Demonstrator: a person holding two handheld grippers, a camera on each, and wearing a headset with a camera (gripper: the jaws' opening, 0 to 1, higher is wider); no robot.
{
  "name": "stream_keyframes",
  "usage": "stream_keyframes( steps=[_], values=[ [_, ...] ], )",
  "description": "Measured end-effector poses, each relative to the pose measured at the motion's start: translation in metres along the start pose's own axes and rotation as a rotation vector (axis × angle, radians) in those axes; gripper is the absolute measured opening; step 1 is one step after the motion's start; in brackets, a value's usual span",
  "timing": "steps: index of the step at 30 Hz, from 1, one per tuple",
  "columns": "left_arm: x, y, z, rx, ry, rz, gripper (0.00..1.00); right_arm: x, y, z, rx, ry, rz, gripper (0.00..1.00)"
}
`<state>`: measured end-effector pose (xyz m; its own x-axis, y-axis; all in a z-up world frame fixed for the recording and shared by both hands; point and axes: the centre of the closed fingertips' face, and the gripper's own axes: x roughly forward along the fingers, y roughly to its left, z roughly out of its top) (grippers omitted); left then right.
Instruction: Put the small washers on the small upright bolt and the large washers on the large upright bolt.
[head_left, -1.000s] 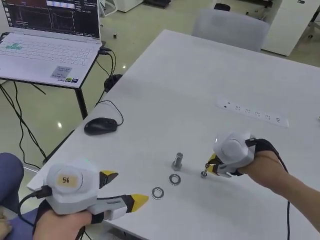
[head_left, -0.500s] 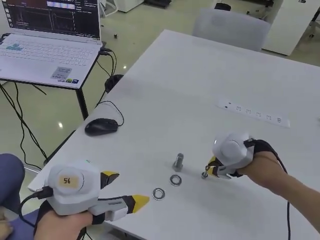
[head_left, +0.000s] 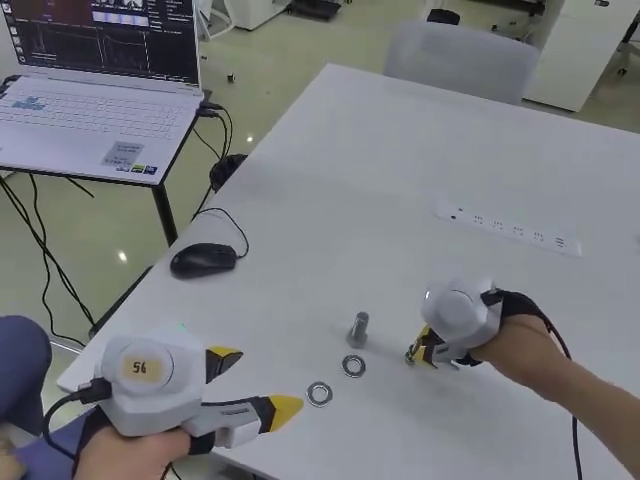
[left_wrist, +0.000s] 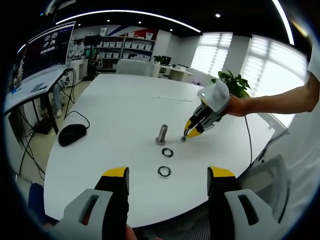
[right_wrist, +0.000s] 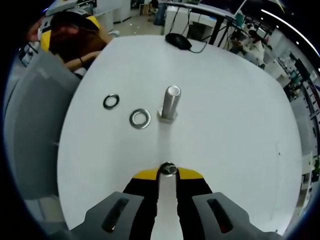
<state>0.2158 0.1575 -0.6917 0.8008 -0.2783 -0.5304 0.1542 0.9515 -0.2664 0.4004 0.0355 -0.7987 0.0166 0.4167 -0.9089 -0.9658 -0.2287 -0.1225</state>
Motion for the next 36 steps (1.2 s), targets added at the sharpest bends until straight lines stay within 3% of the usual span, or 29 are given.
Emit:
stream_keyframes(
  steps=[19,23,31,36],
  values=[
    [-0.005,0.001,-0.001,0.003,0.010,0.010,0.62,0.013,0.004,-0.007,0.050,0.001,0.016,0.17],
    [-0.006,0.001,-0.001,0.013,0.019,0.006,0.62,0.005,0.001,-0.002,0.094,-0.039,-0.007,0.18],
    [-0.003,-0.001,0.002,0.048,0.043,-0.030,0.62,-0.019,-0.008,-0.003,0.203,-0.124,-0.112,0.21],
    [-0.002,-0.003,0.002,0.091,0.069,-0.057,0.62,-0.036,-0.003,-0.008,0.277,-0.155,-0.164,0.21]
  ],
)
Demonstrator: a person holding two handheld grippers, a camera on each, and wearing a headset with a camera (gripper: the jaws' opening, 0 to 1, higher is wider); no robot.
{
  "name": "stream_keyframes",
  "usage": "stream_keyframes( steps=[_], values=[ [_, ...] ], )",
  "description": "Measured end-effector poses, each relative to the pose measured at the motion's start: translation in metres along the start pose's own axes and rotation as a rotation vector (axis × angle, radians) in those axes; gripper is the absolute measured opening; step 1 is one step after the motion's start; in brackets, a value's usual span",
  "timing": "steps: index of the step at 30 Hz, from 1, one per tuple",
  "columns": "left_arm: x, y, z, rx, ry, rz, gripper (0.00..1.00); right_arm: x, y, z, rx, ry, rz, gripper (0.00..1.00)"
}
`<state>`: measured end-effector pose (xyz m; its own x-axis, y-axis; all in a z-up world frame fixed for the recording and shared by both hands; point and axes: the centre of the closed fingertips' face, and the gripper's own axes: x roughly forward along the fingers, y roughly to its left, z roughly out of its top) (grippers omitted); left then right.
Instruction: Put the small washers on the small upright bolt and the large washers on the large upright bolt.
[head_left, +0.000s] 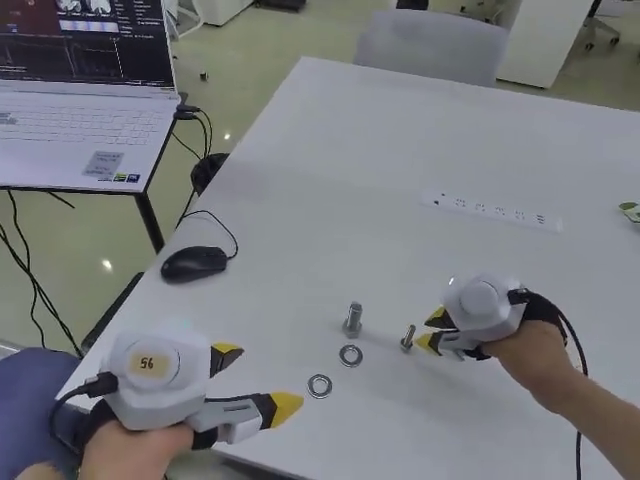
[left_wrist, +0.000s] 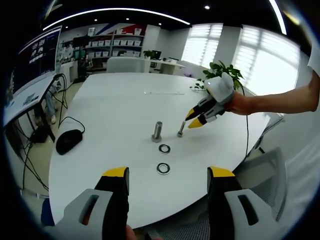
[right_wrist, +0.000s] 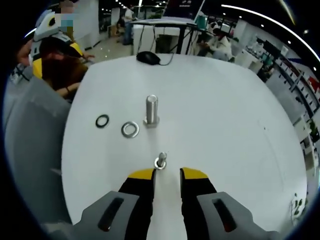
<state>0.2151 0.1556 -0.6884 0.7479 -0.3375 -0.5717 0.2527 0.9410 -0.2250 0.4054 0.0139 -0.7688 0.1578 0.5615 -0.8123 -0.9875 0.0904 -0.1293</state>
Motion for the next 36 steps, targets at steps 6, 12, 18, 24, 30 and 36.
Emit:
stream_keyframes(
  steps=[6,12,18,24,30,36],
  values=[
    [0.004,0.001,0.000,0.024,0.016,-0.037,0.62,-0.017,0.015,-0.001,0.068,-0.036,-0.025,0.20],
    [0.007,0.000,0.003,0.049,0.024,-0.073,0.62,-0.016,0.045,0.004,0.064,-0.036,-0.003,0.20],
    [0.009,0.004,0.005,0.055,0.022,-0.089,0.62,-0.001,0.069,0.012,0.044,-0.029,0.037,0.20],
    [0.008,0.006,0.006,0.053,0.020,-0.093,0.62,0.025,0.079,0.025,0.044,-0.019,0.060,0.21],
    [0.007,0.008,0.006,0.063,0.029,-0.096,0.62,0.050,0.077,0.034,0.093,0.003,0.067,0.27],
    [0.007,0.009,0.012,0.078,0.029,-0.098,0.62,0.069,0.078,0.043,0.085,0.013,0.091,0.27]
  ],
)
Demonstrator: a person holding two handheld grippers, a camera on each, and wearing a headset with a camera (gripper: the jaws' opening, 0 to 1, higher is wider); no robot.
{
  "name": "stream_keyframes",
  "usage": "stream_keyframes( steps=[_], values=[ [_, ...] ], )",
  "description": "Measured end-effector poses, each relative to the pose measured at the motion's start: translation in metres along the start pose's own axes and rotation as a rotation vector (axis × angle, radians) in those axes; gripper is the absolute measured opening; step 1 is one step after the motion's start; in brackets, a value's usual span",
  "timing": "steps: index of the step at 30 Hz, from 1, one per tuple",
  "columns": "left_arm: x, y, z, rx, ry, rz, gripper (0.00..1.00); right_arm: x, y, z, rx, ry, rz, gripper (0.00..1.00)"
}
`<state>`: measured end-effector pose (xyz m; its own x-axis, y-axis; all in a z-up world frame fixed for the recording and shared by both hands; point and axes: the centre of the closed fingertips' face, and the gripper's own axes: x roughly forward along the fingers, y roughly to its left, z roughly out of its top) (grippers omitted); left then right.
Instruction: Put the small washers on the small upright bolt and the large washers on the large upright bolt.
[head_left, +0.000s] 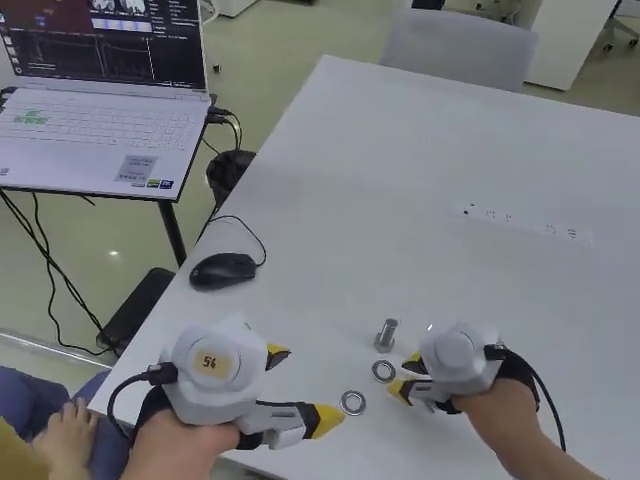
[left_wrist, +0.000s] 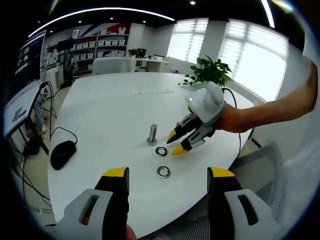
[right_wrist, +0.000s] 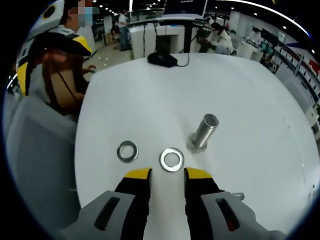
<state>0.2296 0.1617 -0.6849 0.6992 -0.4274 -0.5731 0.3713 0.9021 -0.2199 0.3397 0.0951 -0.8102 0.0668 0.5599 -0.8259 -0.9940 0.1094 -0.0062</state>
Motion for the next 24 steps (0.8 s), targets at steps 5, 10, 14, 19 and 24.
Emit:
stream_keyframes(
  steps=[5,10,14,19,24],
  values=[
    [-0.001,0.003,0.004,-0.001,-0.004,0.007,0.62,0.011,-0.005,0.002,-0.002,0.013,0.004,0.28],
    [-0.001,0.001,0.005,-0.002,-0.002,0.007,0.62,0.017,-0.008,0.000,-0.002,0.038,0.016,0.30],
    [-0.001,-0.002,0.005,-0.005,-0.001,0.006,0.62,0.017,-0.007,0.004,0.011,0.026,0.030,0.30],
    [-0.001,-0.005,0.003,0.003,0.010,0.000,0.62,0.020,-0.008,0.004,-0.037,0.028,0.030,0.29],
    [-0.003,-0.004,0.003,0.011,0.014,0.001,0.62,0.018,-0.004,0.002,-0.059,0.041,0.030,0.25]
  ],
)
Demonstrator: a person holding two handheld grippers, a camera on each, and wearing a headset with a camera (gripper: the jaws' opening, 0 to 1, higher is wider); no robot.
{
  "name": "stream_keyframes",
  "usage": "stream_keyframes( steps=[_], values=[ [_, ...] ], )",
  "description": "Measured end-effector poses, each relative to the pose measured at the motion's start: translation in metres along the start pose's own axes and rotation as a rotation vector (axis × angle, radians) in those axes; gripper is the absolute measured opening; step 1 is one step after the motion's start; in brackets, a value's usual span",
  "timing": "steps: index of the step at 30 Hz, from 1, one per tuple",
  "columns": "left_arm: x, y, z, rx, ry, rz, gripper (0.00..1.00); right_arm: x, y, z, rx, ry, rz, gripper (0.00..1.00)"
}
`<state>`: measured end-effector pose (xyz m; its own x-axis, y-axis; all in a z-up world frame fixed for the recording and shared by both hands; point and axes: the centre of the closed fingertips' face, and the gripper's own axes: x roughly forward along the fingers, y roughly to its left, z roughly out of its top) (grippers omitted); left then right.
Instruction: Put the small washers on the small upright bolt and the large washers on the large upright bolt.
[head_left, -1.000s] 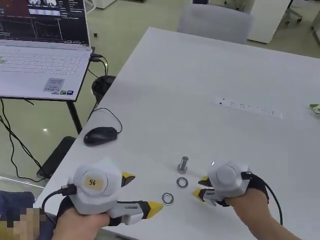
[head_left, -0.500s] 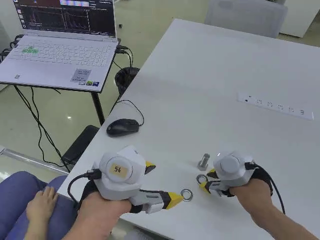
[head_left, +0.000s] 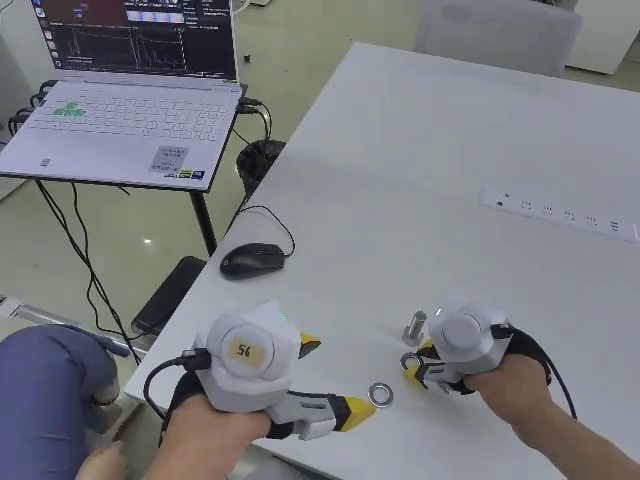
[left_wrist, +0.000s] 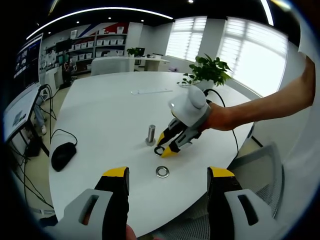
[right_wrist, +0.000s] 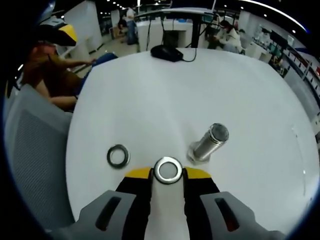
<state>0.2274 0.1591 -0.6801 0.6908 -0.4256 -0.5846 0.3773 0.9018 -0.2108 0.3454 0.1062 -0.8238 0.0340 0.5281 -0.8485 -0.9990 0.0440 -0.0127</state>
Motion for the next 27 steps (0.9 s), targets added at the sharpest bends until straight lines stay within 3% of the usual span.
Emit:
stream_keyframes(
  steps=[3,10,15,17,25,27],
  values=[
    [0.000,0.000,0.001,0.002,-0.003,0.001,0.62,-0.002,0.001,-0.005,0.065,0.013,-0.024,0.25],
    [0.001,-0.001,0.002,0.003,-0.009,0.001,0.62,-0.013,0.013,-0.020,0.106,0.024,-0.048,0.25],
    [0.001,-0.002,0.003,0.005,-0.009,0.002,0.62,-0.017,0.021,-0.024,0.121,-0.010,-0.005,0.28],
    [0.001,-0.003,0.002,0.005,-0.010,0.002,0.62,-0.017,0.024,-0.024,0.082,-0.009,0.032,0.29],
    [-0.001,-0.005,-0.001,0.007,-0.005,0.007,0.62,-0.017,0.021,-0.028,-0.295,0.112,0.167,0.28],
    [-0.002,-0.004,-0.002,0.005,-0.004,0.012,0.62,-0.015,0.022,-0.026,-0.302,0.113,0.189,0.29]
  ],
)
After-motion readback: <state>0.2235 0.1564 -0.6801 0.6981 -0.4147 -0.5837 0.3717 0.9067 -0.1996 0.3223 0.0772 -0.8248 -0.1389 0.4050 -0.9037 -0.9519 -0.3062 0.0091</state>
